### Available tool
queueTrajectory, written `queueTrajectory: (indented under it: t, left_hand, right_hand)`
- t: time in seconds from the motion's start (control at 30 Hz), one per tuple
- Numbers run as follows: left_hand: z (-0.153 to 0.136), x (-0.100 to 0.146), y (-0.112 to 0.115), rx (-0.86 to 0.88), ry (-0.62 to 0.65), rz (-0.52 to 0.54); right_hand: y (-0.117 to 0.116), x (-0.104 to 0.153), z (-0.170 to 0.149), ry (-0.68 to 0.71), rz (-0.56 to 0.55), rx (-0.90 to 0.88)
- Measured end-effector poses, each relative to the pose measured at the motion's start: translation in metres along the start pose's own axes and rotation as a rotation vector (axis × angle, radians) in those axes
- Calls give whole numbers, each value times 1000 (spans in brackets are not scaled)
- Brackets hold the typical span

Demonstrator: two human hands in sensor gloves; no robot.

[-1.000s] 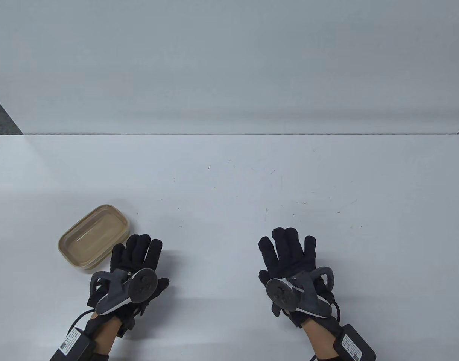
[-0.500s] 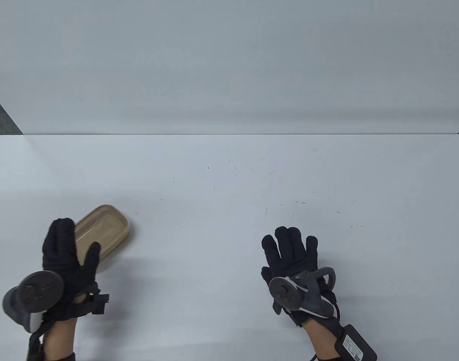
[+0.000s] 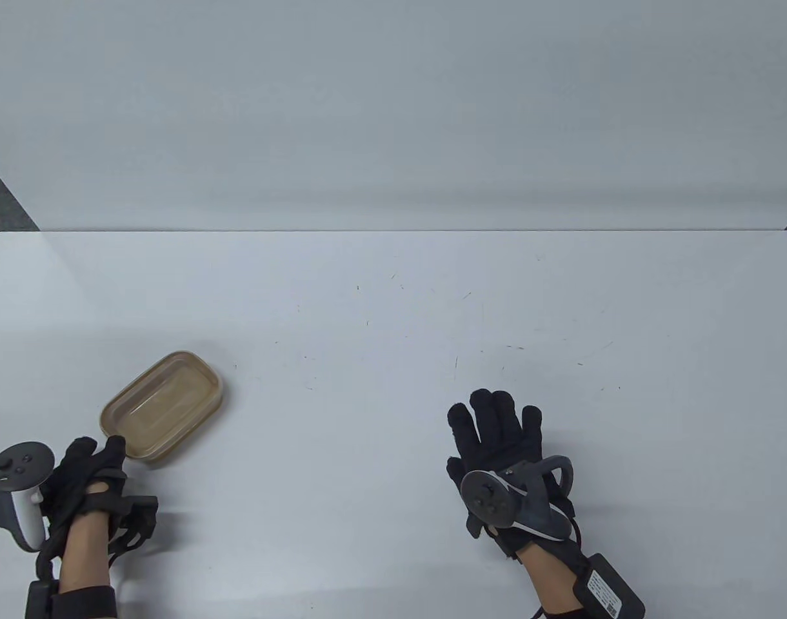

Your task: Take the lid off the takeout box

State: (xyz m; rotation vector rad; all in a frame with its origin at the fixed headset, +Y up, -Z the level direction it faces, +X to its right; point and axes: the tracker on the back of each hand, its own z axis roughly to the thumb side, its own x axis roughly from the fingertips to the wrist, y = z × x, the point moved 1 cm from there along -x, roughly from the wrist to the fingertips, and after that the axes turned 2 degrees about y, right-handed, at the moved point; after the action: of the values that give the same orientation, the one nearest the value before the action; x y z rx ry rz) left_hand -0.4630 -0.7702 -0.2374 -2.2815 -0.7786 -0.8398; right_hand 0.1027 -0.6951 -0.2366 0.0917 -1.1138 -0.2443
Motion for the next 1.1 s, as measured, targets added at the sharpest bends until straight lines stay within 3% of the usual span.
queueTrajectory:
  t: [0.2,0.33,0.43,0.57,0.7,0.87,1.1]
  left_hand:
    - [0,-7,6,73,9,-26]
    - [-3,-9,1,115,1,18]
    - [1,-4,-3,206,41,40]
    - [23,14,2,329,154,-14]
    - [53,44,29,361,278,-162]
    - [87,94,74,260,455,-324]
    - [96,126,137,54,512,-465]
  right_hand:
    - [0,0,-5,-18,3,-23]
    - [0,-1,-8,-39,0,-47]
    - [2,-2,-10,-44,0,-53]
    - [8,-2,-16,-65,-28,-97]
    - [16,-1,-22,-86,-66,-141]
    - [15,-1,-22,-86,-60,-160]
    - [15,-1,-20,-69,-63,-142]
